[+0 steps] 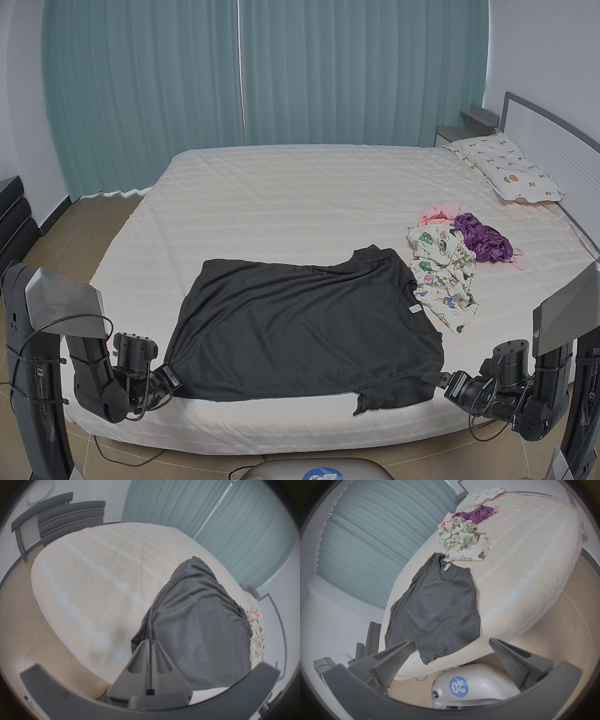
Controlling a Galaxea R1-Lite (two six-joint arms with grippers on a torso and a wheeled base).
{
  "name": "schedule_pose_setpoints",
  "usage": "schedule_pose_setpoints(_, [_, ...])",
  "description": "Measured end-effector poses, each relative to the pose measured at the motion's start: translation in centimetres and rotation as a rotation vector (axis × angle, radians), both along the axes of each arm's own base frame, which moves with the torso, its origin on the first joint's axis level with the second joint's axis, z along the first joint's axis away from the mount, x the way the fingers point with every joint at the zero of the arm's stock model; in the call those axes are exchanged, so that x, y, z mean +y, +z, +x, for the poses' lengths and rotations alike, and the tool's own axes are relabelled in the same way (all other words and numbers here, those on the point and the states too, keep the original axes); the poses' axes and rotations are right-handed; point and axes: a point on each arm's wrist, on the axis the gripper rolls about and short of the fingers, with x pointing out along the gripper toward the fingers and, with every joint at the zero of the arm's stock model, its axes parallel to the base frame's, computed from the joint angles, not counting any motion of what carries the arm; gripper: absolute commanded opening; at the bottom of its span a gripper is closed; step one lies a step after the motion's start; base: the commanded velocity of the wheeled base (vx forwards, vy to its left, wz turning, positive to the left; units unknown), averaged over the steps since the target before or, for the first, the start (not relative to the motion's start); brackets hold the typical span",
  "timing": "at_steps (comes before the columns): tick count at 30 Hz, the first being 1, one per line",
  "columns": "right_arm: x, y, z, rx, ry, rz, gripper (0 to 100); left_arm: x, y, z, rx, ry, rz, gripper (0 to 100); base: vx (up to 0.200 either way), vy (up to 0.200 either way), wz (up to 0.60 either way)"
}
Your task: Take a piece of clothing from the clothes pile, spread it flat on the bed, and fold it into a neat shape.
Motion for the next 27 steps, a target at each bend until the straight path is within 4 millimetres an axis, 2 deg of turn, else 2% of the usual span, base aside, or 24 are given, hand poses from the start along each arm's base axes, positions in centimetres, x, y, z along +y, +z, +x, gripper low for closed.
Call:
schedule_pose_setpoints(11, [-0.3, -2.5, 3.9, -0.03, -0.033, -0.015, 100, 0.1, 1.3, 0.3, -0.05, 0.063, -0.081, 0, 0.0, 0.0, 0.0])
schedule_pose_setpoints(12, [-0.3, -2.7, 4.2, -0.032, -0.033, -0.019, 0, 0.1, 1.4, 0.4, -0.053, 0.065, -0.084, 0, 0.0, 0.0, 0.0])
schedule_pose_setpoints(18, [-0.5, -3.1, 5.5, -0.051, -0.044, -0.025, 0, 0.1, 1.6, 0.4, -0.064, 0.069, -0.09, 0, 0.0, 0.0, 0.0])
schedule_pose_setpoints(27, [-0.9, -1.4, 8.6, -0.162, -0.029, 0.02, 0, 0.4, 2.1, 0.9, -0.096, 0.114, -0.135, 0, 0.0, 0.0, 0.0])
